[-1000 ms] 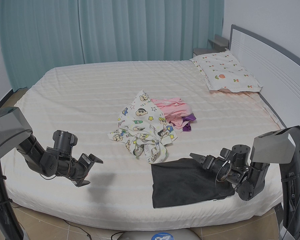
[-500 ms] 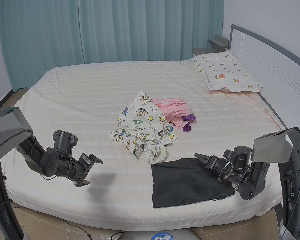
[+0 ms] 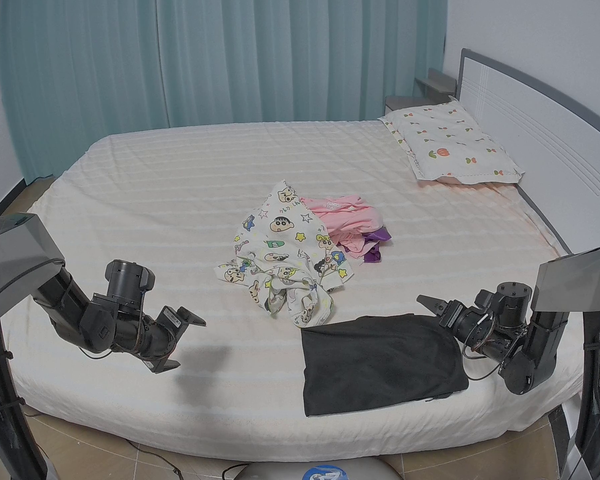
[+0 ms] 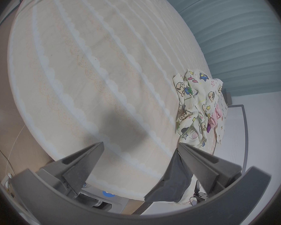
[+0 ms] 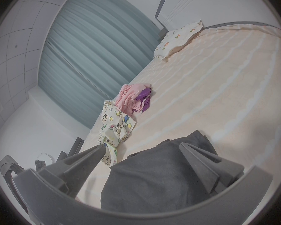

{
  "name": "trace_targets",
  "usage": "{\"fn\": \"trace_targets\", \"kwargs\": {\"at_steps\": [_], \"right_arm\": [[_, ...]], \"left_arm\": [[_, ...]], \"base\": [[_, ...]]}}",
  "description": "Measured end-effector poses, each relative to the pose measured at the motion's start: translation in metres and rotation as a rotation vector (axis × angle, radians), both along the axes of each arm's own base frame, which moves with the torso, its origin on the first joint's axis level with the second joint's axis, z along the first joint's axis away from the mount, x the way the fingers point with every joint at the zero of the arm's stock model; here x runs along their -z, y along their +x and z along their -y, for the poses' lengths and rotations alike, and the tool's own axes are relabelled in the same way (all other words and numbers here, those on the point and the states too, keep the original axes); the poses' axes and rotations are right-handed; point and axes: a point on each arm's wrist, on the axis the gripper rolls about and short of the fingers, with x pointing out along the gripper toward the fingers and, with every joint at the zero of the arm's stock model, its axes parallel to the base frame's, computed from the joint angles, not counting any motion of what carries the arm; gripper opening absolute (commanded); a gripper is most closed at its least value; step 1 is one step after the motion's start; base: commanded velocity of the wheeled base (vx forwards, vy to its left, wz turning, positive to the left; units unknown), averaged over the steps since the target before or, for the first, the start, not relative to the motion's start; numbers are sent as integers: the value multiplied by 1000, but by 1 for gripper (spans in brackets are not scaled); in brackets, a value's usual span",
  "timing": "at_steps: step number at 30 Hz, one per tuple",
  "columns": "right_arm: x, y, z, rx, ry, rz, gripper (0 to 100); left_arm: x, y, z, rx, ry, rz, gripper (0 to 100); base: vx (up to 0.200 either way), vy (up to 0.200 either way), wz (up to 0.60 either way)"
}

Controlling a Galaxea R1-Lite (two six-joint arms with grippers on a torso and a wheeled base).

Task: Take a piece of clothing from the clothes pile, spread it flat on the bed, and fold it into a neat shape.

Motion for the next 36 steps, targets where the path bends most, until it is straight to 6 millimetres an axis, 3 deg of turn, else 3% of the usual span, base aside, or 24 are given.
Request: {"fn": "trace_targets", "kwargs": {"at_steps": [8, 21, 29, 36], "right_arm": [[-3, -4, -1, -4, -1, -2, 100], [-7, -18, -1, -13, -12, -27, 100], [-31, -39, 2, -28, -51, 9, 100], [-71, -76, 9, -44, -100, 100, 100]], "left_arm": [[-1, 0, 0, 0, 0, 2, 100], [-7, -4, 1, 6, 1, 10, 100], [-45, -19, 1, -4, 48, 135, 100], [-93, -42, -4, -38, 180, 304, 100]], "base": [[0, -200, 0], [0, 0, 0], [0, 0, 0], [0, 0, 0]]}}
